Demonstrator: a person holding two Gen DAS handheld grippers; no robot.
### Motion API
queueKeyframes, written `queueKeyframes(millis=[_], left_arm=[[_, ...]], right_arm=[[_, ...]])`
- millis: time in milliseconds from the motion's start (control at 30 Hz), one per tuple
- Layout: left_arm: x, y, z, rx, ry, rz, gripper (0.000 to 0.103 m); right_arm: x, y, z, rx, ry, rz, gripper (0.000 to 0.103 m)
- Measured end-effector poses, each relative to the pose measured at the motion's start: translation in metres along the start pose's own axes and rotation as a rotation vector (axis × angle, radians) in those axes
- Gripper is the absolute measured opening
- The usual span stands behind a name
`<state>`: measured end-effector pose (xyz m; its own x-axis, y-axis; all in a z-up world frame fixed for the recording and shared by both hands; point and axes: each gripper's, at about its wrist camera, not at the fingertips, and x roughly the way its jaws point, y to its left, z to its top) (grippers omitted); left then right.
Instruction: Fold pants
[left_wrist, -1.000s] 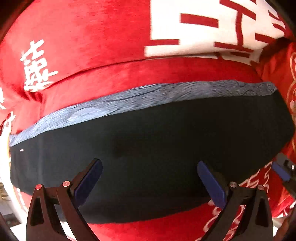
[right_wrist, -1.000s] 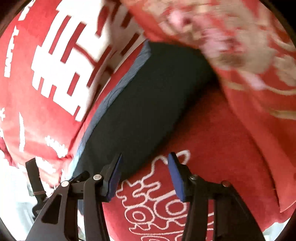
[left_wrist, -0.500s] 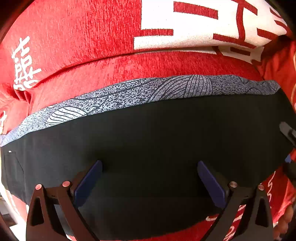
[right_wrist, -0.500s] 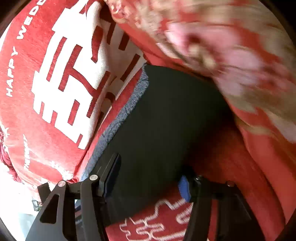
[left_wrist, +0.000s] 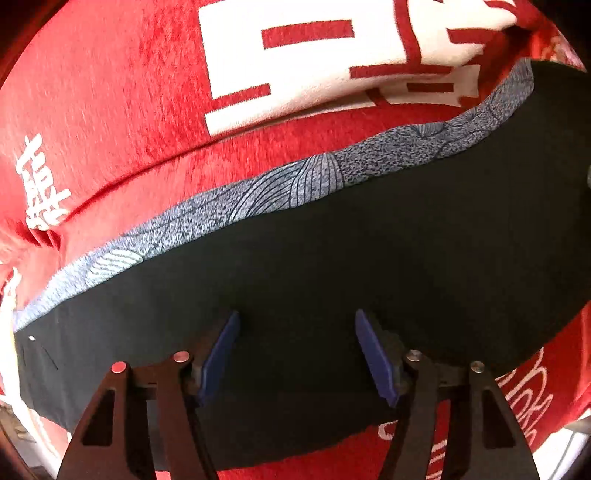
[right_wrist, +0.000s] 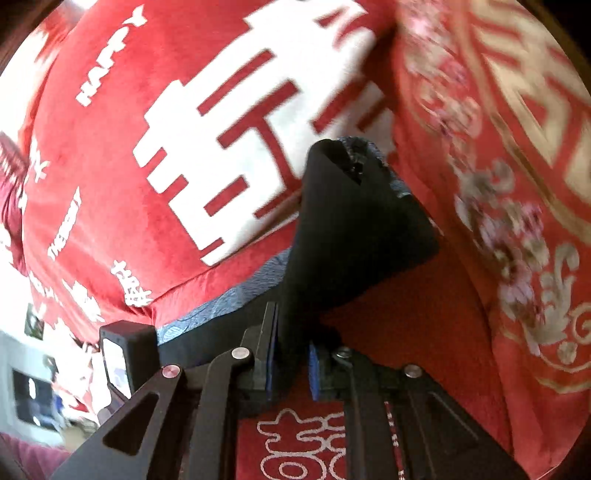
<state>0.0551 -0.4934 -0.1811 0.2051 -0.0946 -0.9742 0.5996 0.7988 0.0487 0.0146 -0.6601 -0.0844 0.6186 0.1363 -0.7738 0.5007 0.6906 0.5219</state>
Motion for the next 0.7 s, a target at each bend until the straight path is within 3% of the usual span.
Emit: queueKeyframes(millis=[167,333,433,500,633,700], left_arm=[[0.000,0.020,0.005,-0.015,0.037,-0.082,0.067],[-0.022,0.081,-0.009,-0.124,0.017,-0.145,0.067],[-0.040,0.128,-0.023,-0.159,-0.005,-0.135,0.067],[-0.050,0.168,-0.035,-0.189,-0.019,-0.116,0.084],[-0.065,0.243,-0.072,-0.257,-0.029,-0.039,0.084],[-0.063,0.276,-0.091,-0.299,-0.018,-0.006,0.084]], right_arm=[[-0.003,0.033,0.002,-0.091,-0.010,-0.008,0.015],[-0.010,0.092,-0.005,-0.264,-0.018,-0.032,0.015],[-0.004,0.133,-0.017,-0.366,-0.011,-0.046,0.015],[0.007,0.163,-0.030,-0.435,0.009,-0.049,0.015],[0.046,0.227,-0.072,-0.589,0.091,-0.068,0.015],[0.080,0.255,-0.106,-0.680,0.151,-0.103,0.020]])
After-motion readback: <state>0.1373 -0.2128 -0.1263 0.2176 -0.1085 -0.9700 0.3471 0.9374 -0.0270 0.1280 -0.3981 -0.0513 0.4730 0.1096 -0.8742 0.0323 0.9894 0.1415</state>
